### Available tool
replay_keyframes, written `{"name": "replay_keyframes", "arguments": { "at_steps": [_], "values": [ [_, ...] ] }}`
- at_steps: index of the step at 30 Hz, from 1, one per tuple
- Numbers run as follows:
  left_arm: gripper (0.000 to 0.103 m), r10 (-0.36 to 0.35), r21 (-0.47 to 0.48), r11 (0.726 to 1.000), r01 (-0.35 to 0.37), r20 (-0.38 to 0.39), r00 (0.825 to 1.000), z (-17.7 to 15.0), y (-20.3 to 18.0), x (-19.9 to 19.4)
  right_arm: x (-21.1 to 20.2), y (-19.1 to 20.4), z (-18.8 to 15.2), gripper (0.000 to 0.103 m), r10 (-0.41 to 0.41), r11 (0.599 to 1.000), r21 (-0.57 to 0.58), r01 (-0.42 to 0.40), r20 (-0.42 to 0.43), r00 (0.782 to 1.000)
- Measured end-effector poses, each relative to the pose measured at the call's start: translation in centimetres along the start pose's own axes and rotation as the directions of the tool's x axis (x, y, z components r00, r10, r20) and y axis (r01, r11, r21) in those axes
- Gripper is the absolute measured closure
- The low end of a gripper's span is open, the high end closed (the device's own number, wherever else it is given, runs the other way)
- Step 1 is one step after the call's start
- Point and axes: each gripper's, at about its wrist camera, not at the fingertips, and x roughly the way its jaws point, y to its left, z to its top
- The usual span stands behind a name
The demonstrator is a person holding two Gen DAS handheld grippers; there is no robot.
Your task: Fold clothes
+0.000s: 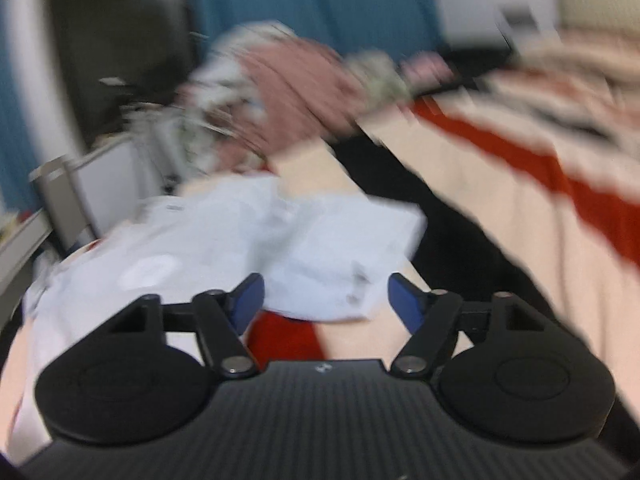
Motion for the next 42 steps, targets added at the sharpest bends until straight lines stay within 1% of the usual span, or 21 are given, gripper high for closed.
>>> {"name": "replay_keyframes", "arguments": {
  "at_steps": [3,8,9,12,13,15,16,17,18,20,22,24,26,29,31,33,34,38,40,41,42],
  "values": [
    [0.000,0.035,-0.025,0.999,-0.035,-0.003,0.999,0.0,0.5,0.7,5.0,-4.3,0.1,0.038,0.003,0.988,0.154,0.007,-0.066,0.998],
    [0.000,0.036,-0.126,0.991,-0.038,-0.017,0.999,-0.1,2.1,3.4,10.3,-8.0,0.1,0.038,0.090,0.943,0.323,-0.077,-0.025,0.996],
    [0.000,0.030,-0.146,0.989,-0.032,-0.016,0.999,-0.1,2.5,3.9,11.3,-8.1,0.4,0.038,0.103,0.938,0.336,-0.091,-0.017,0.995],
    [0.000,0.018,-0.198,0.980,-0.020,-0.013,1.000,0.2,3.5,5.4,14.2,-7.1,1.9,0.038,0.127,0.940,0.320,-0.120,0.002,0.992],
    [0.000,0.020,-0.210,0.977,-0.023,-0.015,1.000,0.2,3.7,5.9,15.2,-6.7,2.3,0.040,0.119,0.945,0.306,-0.113,-0.002,0.993],
    [0.000,0.030,-0.228,0.973,-0.034,-0.020,0.999,0.3,4.2,6.8,17.2,-5.3,2.9,0.074,0.047,0.974,0.223,-0.040,-0.028,0.998],
    [0.001,0.032,-0.239,0.970,-0.038,-0.027,0.999,0.3,4.5,7.2,17.9,-4.5,3.2,0.079,0.007,0.985,0.170,-0.001,-0.033,0.999],
    [0.001,0.030,-0.256,0.966,-0.038,-0.036,0.999,0.2,4.8,7.6,18.2,-3.7,3.5,0.090,-0.032,0.994,0.108,0.034,-0.021,0.999],
    [0.002,0.027,-0.269,0.962,-0.038,-0.043,0.999,0.3,5.1,7.9,18.4,-3.1,4.1,0.098,-0.065,0.997,0.046,0.065,0.004,0.998],
    [0.002,0.032,-0.274,0.961,-0.046,-0.056,0.998,0.4,5.4,8.6,18.5,-2.4,5.7,0.098,-0.087,0.995,-0.032,0.090,0.065,0.994],
    [0.003,0.045,-0.251,0.966,-0.060,-0.067,0.997,0.6,5.2,9.0,18.3,-2.3,8.1,0.098,-0.102,0.991,-0.068,0.111,0.124,0.987],
    [0.003,0.032,-0.237,0.970,-0.047,-0.066,0.997,0.6,5.1,9.4,18.2,-2.2,10.9,0.098,-0.125,0.983,-0.110,0.145,0.174,0.977],
    [0.003,0.015,-0.220,0.975,-0.028,-0.063,0.998,0.4,4.8,9.8,18.6,-2.1,13.3,0.098,-0.172,0.965,-0.160,0.208,0.215,0.961],
    [0.003,0.011,-0.191,0.981,-0.026,-0.076,0.997,0.0,4.5,10.6,20.4,-2.3,15.9,0.098,-0.243,0.933,-0.213,0.292,0.229,0.943],
    [0.003,0.019,-0.175,0.984,-0.033,-0.083,0.996,-0.2,4.5,11.1,22.3,-2.3,16.7,0.098,-0.298,0.898,-0.263,0.353,0.226,0.927],
    [0.003,0.034,-0.169,0.984,-0.050,-0.094,0.995,-0.3,4.8,11.9,24.0,-2.8,16.7,0.098,-0.330,0.878,-0.289,0.382,0.213,0.920],
    [0.003,0.038,-0.173,0.983,-0.055,-0.099,0.994,-0.4,4.9,12.2,24.6,-3.1,16.5,0.098,-0.333,0.880,-0.283,0.381,0.204,0.921],
    [0.003,0.054,-0.183,0.980,-0.076,-0.119,0.991,-0.4,5.4,13.8,25.9,-3.7,15.5,0.095,-0.283,0.917,-0.243,0.316,0.161,0.946],
    [0.004,0.058,-0.176,0.981,-0.080,-0.130,0.990,-0.4,5.3,14.5,25.5,-3.8,15.2,0.073,-0.266,0.930,-0.219,0.295,0.154,0.952],
    [0.004,0.058,-0.172,0.982,-0.080,-0.133,0.989,-0.4,5.3,14.7,25.2,-3.7,15.0,0.045,-0.265,0.933,-0.210,0.293,0.153,0.952],
    [0.004,0.057,-0.167,0.983,-0.079,-0.135,0.989,-0.4,5.2,15.0,24.8,-3.6,14.8,0.024,-0.264,0.934,-0.204,0.293,0.158,0.951]
  ]
}}
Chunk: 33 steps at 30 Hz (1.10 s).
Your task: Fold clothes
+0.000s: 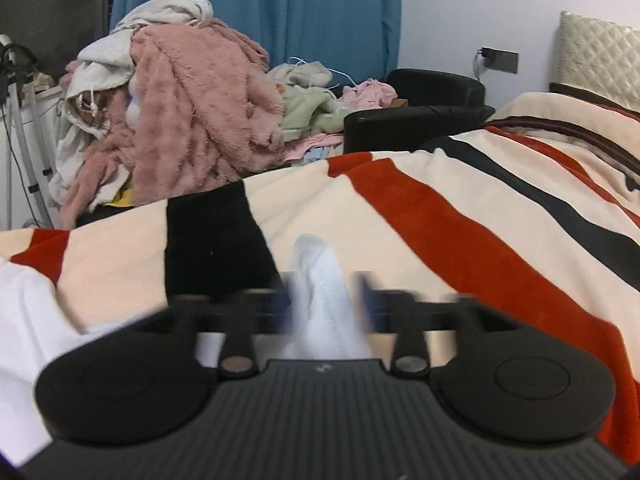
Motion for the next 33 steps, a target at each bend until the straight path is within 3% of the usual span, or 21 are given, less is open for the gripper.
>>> {"name": "replay_keyframes", "arguments": {
  "at_steps": [6,12,15,19,24,28,31,33],
  "values": [
    [0.005,0.001,-0.006,1.000,-0.001,0.001,1.000,-0.8,-0.3,-0.1,-7.6,-0.1,-0.3,0.021,0.048,0.998,-0.030,-0.047,0.050,0.998],
    [0.008,-0.046,0.041,0.998,0.047,-0.034,0.998,-3.1,-1.3,-1.7,-21.7,-1.3,-2.1,0.021,0.129,0.992,-0.009,-0.129,0.101,0.986],
    [0.012,-0.097,0.067,0.993,0.100,-0.045,0.994,-4.0,-2.0,-3.4,-28.9,-1.9,-3.8,0.021,0.135,0.991,0.011,-0.137,0.084,0.987],
    [0.012,-0.128,0.168,0.976,0.135,-0.055,0.990,-5.7,-3.5,-5.8,-38.0,-3.9,-8.1,0.021,0.219,0.964,0.133,-0.231,0.098,0.971],
    [0.016,-0.198,0.186,0.957,0.221,-0.134,0.971,-7.6,-4.2,-7.9,-45.0,-4.7,-14.3,0.021,0.278,0.939,0.185,-0.291,0.094,0.956],
    [0.017,-0.292,0.214,0.922,0.322,-0.161,0.943,-9.3,-5.2,-9.7,-47.4,-4.3,-16.1,0.021,0.283,0.945,0.142,-0.295,0.097,0.954],
    [0.026,-0.395,0.196,0.875,0.442,-0.240,0.887,-10.5,-6.3,-9.9,-47.8,-5.4,-16.0,0.021,0.275,0.936,0.192,-0.296,0.129,0.953],
    [0.033,-0.467,0.159,0.838,0.523,-0.289,0.836,-11.3,-7.3,-9.6,-47.9,-6.2,-15.8,0.021,0.260,0.930,0.230,-0.288,0.145,0.955]
  ]
}}
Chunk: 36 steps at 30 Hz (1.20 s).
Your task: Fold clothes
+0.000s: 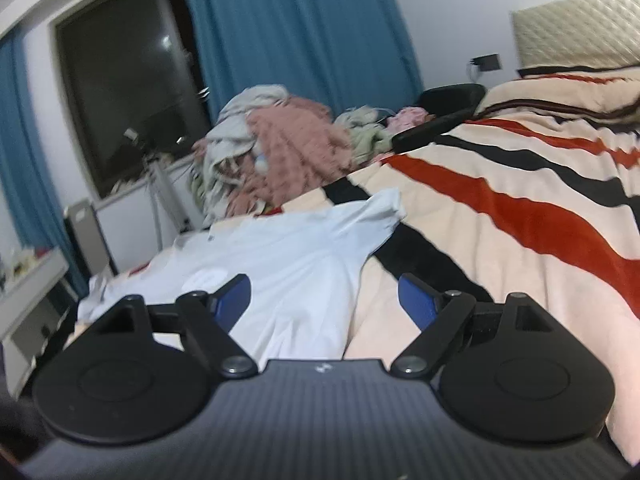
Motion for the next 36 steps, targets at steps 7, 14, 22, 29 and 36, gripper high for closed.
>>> {"name": "replay_keyframes", "arguments": {
  "at_steps": [7,14,22,29,36],
  "values": [
    [0.049,-0.107,-0.047,0.994,0.100,-0.161,0.981,-1.8,-1.2,4.8,0.4,-2.5,0.0,0.021,-0.019,0.994,0.106,0.021,-0.019,1.000],
    [0.096,-0.188,0.061,0.977,0.206,-0.223,0.957,-3.2,-5.0,7.8,1.0,-4.2,-0.3,0.021,-0.010,0.982,0.186,0.019,-0.048,0.999],
    [0.097,-0.231,0.095,0.963,0.253,-0.197,0.953,-3.4,-11.2,11.8,-0.8,-4.6,0.8,0.021,-0.134,0.989,0.078,0.126,0.107,0.985],
    [0.082,-0.122,0.151,0.977,0.148,-0.169,0.978,-4.2,-12.8,14.1,-0.9,-5.6,1.3,0.021,-0.121,0.990,0.083,0.111,0.124,0.985],
    [0.022,-0.004,0.218,0.976,0.003,0.005,1.000,-3.2,-11.6,8.6,-1.3,-5.0,1.2,0.021,-0.098,0.994,0.069,0.089,0.137,0.986]
  ]
}}
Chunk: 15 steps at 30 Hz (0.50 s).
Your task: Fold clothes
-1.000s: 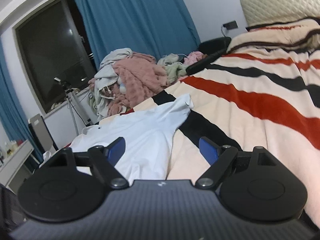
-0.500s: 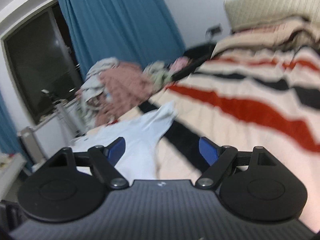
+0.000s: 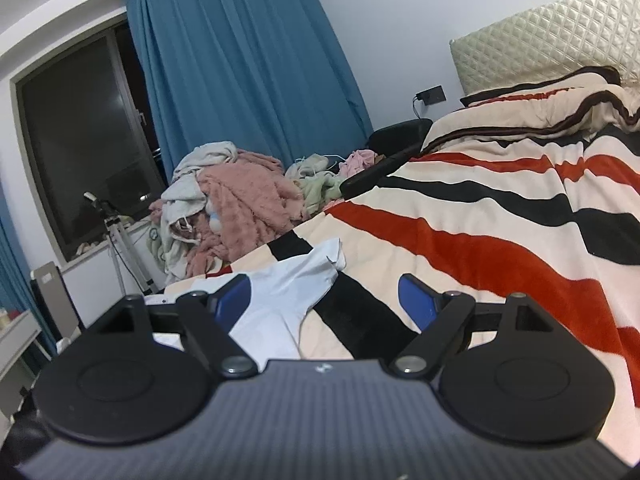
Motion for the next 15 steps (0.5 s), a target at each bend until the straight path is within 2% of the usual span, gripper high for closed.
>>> {"name": "replay_keyframes", "arguments": {
  "at_steps": [4,7,11,15],
  "values": [
    [0.017,0.089,-0.007,0.996,-0.089,0.082,0.993,0.9,1.3,-4.6,-0.3,0.7,-0.1,0.021,0.030,0.999,-0.025,-0.030,0.005,1.000],
    [0.015,0.169,-0.031,0.986,-0.166,0.147,0.975,1.7,2.4,-8.0,-0.5,1.6,-0.3,0.021,0.064,0.996,-0.066,-0.064,-0.010,0.998],
    [0.008,0.264,-0.063,0.965,-0.256,0.243,0.934,2.3,3.8,-12.8,-0.9,3.4,-0.9,0.021,0.111,0.984,-0.134,-0.114,-0.028,0.993],
    [0.006,0.351,-0.097,0.936,-0.338,0.313,0.882,2.2,4.9,-16.7,-1.3,5.5,-1.7,0.021,0.163,0.968,-0.185,-0.171,-0.057,0.985]
  ]
}}
